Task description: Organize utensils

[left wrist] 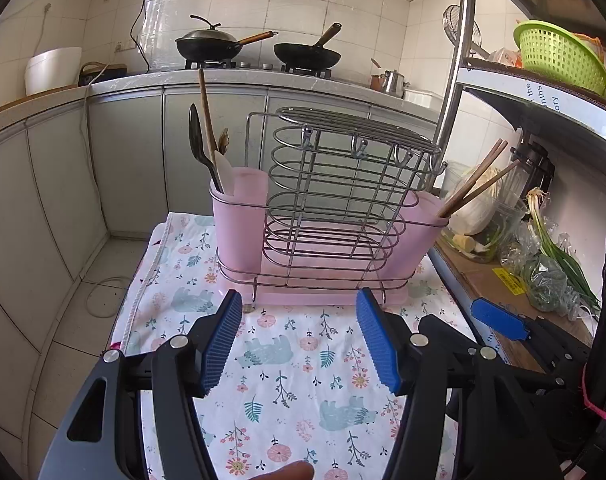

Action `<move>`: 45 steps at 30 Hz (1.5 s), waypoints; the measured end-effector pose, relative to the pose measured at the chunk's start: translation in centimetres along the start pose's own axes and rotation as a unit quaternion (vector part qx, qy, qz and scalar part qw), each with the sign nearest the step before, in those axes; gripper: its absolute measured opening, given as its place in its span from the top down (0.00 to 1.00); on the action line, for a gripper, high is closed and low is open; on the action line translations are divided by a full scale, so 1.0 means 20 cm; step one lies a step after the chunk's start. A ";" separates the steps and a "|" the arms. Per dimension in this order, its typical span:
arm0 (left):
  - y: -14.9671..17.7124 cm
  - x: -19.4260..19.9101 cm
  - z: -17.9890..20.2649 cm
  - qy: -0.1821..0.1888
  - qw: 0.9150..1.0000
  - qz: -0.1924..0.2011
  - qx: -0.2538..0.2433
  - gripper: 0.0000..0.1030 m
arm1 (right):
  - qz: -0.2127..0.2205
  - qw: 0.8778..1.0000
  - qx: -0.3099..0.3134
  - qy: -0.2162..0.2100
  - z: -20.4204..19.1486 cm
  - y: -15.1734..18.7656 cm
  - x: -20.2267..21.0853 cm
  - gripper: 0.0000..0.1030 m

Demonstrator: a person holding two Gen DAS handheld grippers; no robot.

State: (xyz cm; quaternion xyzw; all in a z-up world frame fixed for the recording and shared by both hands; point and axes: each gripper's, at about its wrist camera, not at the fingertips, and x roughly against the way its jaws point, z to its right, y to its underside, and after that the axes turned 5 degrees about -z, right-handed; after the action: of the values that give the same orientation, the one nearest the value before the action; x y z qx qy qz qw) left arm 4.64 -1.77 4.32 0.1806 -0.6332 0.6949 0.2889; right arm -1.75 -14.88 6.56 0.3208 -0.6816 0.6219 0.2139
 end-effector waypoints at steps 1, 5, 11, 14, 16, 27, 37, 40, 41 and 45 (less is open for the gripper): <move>0.00 0.00 0.00 0.001 1.000 -0.001 0.000 0.43 | 0.000 1.000 0.000 0.000 0.00 0.00 0.00 0.33; 0.01 -0.01 0.01 0.002 1.000 -0.001 -0.001 0.43 | 0.000 1.000 0.000 0.000 0.00 0.00 0.00 0.33; 0.00 -0.01 0.01 0.002 1.000 -0.002 0.000 0.43 | -0.001 1.000 0.001 0.000 0.00 0.00 -0.01 0.33; 0.01 -0.01 0.01 0.002 1.000 -0.002 -0.002 0.43 | -0.001 1.000 0.001 0.001 0.00 0.00 -0.01 0.33; 0.01 -0.01 0.01 0.002 1.000 -0.002 -0.001 0.43 | -0.001 1.000 0.001 0.000 0.00 0.01 -0.01 0.33; 0.02 -0.01 0.00 0.004 1.000 -0.004 -0.006 0.44 | -0.002 1.000 0.002 0.001 0.01 0.02 -0.01 0.33; 0.02 -0.03 -0.01 0.004 1.000 -0.006 -0.005 0.44 | -0.004 1.000 0.001 0.003 0.02 0.03 -0.03 0.33; 0.02 -0.03 -0.02 0.003 1.000 -0.009 -0.006 0.44 | -0.006 1.000 0.001 0.003 0.03 0.04 -0.03 0.33; 0.02 -0.03 -0.02 0.004 1.000 -0.010 -0.006 0.44 | -0.006 1.000 0.000 0.004 0.03 0.04 -0.04 0.33; 0.03 -0.05 -0.03 0.004 1.000 -0.015 -0.006 0.44 | -0.008 1.000 -0.001 0.005 0.04 0.04 -0.04 0.33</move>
State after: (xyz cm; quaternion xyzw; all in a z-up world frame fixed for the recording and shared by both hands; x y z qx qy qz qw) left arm 5.08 -1.45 3.27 0.1856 -0.6339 0.6871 0.3026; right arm -1.58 -15.59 5.31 0.3228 -0.6788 0.6208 0.2228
